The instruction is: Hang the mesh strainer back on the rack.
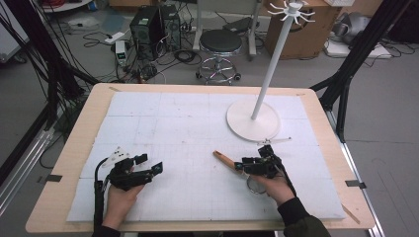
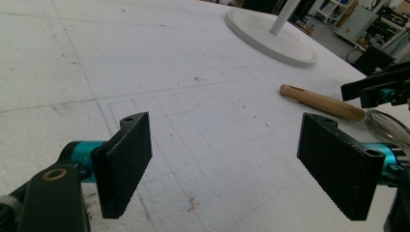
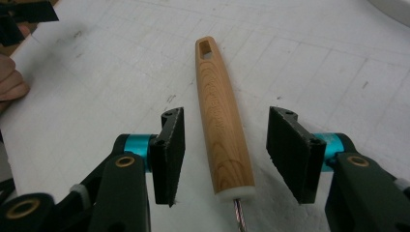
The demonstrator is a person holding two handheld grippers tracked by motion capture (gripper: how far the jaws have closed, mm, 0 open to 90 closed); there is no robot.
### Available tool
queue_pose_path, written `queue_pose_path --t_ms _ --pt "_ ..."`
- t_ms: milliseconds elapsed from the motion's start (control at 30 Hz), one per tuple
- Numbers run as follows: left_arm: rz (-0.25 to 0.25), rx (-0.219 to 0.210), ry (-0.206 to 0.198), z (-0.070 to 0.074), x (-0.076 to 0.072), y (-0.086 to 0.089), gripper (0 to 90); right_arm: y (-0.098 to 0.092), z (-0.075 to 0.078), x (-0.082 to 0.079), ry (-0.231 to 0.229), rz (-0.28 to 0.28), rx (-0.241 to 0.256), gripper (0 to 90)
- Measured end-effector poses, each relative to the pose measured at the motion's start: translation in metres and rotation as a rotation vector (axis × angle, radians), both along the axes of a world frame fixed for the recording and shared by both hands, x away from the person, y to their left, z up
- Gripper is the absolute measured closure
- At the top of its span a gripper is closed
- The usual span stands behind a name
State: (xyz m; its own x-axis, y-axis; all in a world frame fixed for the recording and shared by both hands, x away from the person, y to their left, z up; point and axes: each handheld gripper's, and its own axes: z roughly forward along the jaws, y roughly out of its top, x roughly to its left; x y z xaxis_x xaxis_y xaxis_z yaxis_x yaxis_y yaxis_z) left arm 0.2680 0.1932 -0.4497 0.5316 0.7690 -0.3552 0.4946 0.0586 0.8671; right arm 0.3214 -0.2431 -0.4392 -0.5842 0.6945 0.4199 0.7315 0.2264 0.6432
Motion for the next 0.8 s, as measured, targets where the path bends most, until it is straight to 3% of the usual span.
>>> queue_pose_path --t_ms 167,400,633,800 --pt "0.0 0.0 -0.001 0.0 0.0 0.0 20.5 0.012 0.001 0.003 0.004 0.04 -0.073 50.7" --pt "-0.002 -0.002 -0.001 0.0 0.0 0.001 20.5 0.021 -0.003 0.002 0.003 0.06 -0.131 53.6" --pt "-0.002 -0.001 -0.001 0.0 0.0 0.0 20.5 0.025 -0.002 0.001 -0.018 0.073 -0.175 56.1" --pt "-0.001 -0.001 0.001 0.0 0.0 0.0 20.5 0.03 0.0 -0.001 -0.045 0.091 -0.24 57.0"
